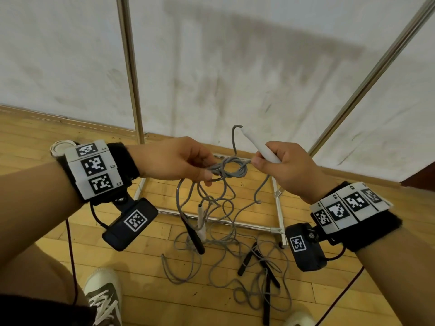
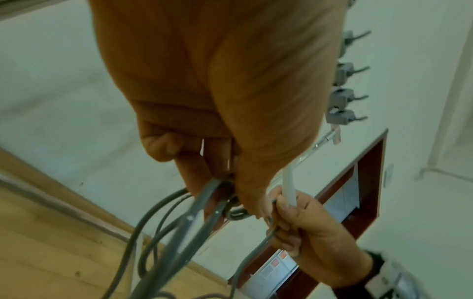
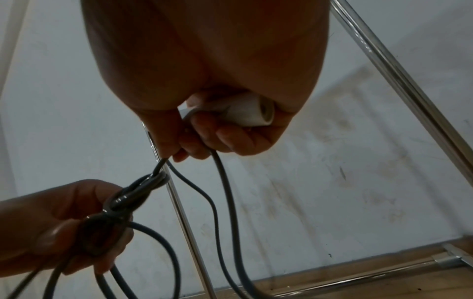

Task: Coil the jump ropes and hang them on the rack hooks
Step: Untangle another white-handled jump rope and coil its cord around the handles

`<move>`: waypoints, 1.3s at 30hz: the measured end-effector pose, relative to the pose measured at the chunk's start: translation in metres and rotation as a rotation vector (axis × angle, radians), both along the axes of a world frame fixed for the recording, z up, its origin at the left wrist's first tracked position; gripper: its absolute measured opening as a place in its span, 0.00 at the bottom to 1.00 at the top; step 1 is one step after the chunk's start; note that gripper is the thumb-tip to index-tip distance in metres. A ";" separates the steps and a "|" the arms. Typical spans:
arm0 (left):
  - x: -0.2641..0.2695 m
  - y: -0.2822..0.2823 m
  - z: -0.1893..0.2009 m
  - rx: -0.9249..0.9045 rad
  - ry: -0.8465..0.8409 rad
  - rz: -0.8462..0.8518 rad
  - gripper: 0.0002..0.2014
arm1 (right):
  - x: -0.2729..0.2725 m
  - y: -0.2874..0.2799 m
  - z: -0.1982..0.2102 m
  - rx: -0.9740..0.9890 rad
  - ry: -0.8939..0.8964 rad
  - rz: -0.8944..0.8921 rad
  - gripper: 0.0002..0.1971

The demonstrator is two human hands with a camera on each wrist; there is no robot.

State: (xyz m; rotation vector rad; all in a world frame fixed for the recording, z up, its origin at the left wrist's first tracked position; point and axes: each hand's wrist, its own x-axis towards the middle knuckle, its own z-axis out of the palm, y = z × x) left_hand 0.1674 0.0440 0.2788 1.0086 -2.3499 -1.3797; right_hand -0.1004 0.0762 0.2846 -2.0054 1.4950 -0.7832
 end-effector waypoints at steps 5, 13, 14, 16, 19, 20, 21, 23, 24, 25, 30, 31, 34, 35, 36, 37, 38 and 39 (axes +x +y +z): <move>-0.008 0.000 -0.002 -0.112 -0.126 0.107 0.06 | 0.004 0.002 0.000 -0.007 -0.011 0.039 0.11; -0.012 -0.011 -0.008 -0.371 -0.237 0.319 0.11 | 0.010 0.005 0.002 -0.019 -0.031 0.040 0.10; -0.011 -0.010 -0.009 -0.380 -0.239 0.293 0.13 | 0.011 0.005 0.002 -0.026 -0.035 0.036 0.11; -0.012 -0.007 -0.010 -0.328 -0.220 0.242 0.15 | 0.012 0.005 0.002 -0.031 -0.049 0.030 0.12; -0.016 -0.001 -0.007 -0.210 -0.160 0.171 0.14 | 0.016 0.008 0.002 -0.048 -0.044 0.018 0.11; -0.018 0.001 -0.004 -0.151 -0.131 0.172 0.15 | 0.018 0.008 0.001 -0.057 -0.037 0.013 0.10; -0.019 0.003 -0.002 -0.102 -0.092 0.182 0.16 | 0.020 0.008 0.001 -0.062 -0.030 0.006 0.09; -0.025 0.008 0.000 -0.088 -0.025 0.159 0.16 | 0.023 0.009 0.001 -0.062 -0.014 -0.001 0.09; -0.028 0.012 0.001 -0.121 -0.013 0.132 0.19 | 0.024 0.009 0.001 -0.059 -0.012 0.001 0.09; -0.031 0.015 0.000 -0.160 -0.012 0.116 0.22 | 0.026 0.010 0.000 -0.052 -0.018 0.008 0.08; -0.042 0.018 -0.003 -0.247 -0.011 0.140 0.16 | 0.028 0.013 0.004 -0.071 -0.014 0.009 0.09; -0.042 0.017 -0.002 -0.247 -0.005 0.144 0.12 | 0.026 0.013 0.006 -0.094 0.002 0.002 0.11; -0.039 0.014 -0.002 -0.246 -0.007 0.141 0.10 | 0.019 0.012 0.011 -0.165 0.043 -0.015 0.13; -0.038 0.013 -0.002 -0.242 -0.022 0.137 0.09 | 0.016 0.011 0.013 -0.181 0.052 -0.021 0.13; -0.036 0.012 -0.001 -0.231 -0.038 0.133 0.09 | 0.012 0.010 0.014 -0.189 0.062 -0.028 0.14; -0.034 0.011 0.000 -0.214 -0.044 0.131 0.08 | 0.009 0.009 0.015 -0.190 0.073 -0.035 0.14; -0.032 0.010 0.001 -0.195 -0.041 0.127 0.08 | 0.005 0.009 0.015 -0.188 0.083 -0.041 0.14; -0.030 0.009 0.001 -0.181 -0.039 0.121 0.07 | 0.002 0.009 0.016 -0.189 0.094 -0.043 0.13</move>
